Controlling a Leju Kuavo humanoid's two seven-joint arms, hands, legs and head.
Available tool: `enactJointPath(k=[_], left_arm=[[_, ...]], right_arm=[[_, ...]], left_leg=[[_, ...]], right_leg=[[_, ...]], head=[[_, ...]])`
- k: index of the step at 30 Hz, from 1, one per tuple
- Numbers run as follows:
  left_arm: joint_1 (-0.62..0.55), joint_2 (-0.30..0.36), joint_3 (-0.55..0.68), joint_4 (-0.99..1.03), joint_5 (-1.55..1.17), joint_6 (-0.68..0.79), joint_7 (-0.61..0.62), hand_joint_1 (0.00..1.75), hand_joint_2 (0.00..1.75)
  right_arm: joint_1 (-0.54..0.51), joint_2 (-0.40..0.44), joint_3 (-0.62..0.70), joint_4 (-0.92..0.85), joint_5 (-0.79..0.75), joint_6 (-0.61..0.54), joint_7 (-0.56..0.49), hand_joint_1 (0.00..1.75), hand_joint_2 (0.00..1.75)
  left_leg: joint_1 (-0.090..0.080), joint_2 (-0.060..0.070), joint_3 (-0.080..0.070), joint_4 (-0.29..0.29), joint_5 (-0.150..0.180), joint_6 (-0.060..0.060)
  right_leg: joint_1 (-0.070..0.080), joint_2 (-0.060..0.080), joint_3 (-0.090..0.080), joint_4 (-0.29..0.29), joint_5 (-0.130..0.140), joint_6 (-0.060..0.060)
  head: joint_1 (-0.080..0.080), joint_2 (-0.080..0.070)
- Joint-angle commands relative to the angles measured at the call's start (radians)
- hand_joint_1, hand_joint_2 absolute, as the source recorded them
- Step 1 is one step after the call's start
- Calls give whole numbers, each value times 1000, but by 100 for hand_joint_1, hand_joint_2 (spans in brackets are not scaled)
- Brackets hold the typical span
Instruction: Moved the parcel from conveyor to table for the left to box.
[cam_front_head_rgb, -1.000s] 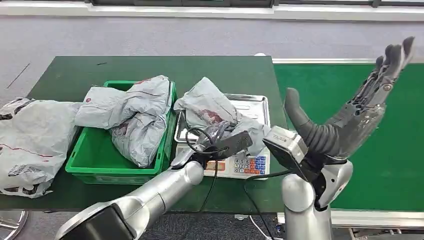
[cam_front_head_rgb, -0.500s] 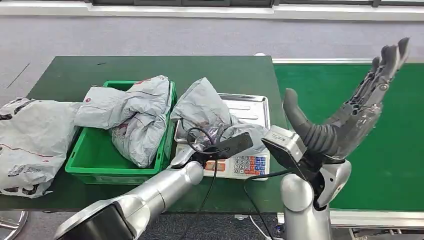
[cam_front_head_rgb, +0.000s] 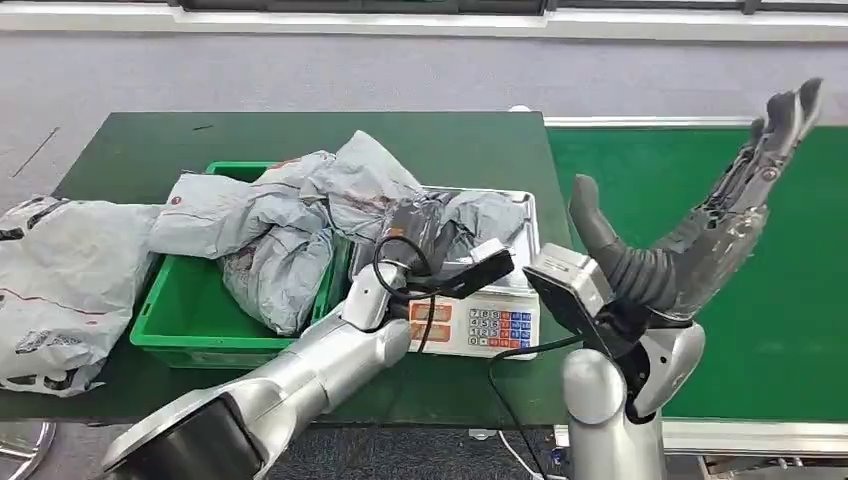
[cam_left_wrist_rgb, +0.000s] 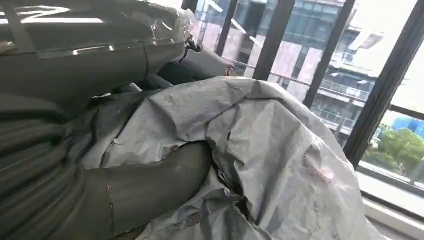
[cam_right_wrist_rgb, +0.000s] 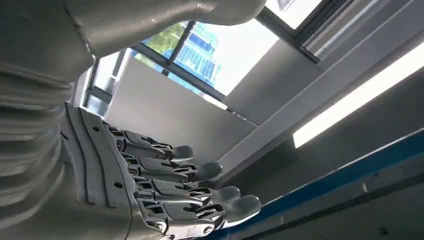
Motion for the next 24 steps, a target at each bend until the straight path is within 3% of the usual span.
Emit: enactJointPath(k=[1,7,9,16,17,24], left_arm=[[190,-3,479,-449,-669,1,-39,175,175],[260,17,480,-640,-839,1,-2,175,175],[259,53,450,-679,-839,1,29,175,175],[259,53,450,-679,-839,1,29,175,175],[244,102,387,-720,-839,1,105,175,175],[205,219,303,-805,-839,1,296,175,175]], right_arm=[[31,5,-19,-31,11,1,28,0,175],[22,5,-20,-21,-2,1,17,0,175],[22,5,-22,-23,-5,1,13,0,175],[22,5,-22,-23,-5,1,13,0,175],[24,5,-24,-26,-4,1,16,0,175],[28,5,-37,-26,-5,1,18,0,175]], left_leg=[[0,-3,1,-1,0,1],[0,7,7,-3,-2,1],[0,4,3,-1,-2,0],[1,4,4,-3,-1,1],[1,4,4,-2,-1,1],[1,3,3,-2,-1,0]], right_leg=[[0,-3,2,-1,-1,-1],[1,6,4,-4,0,-3],[1,3,1,-1,0,-2],[1,2,3,-2,0,-2],[1,2,3,-2,0,-2],[1,2,2,-1,0,-3]], head=[[0,0],[0,0],[0,0],[0,0],[0,0],[0,0]])
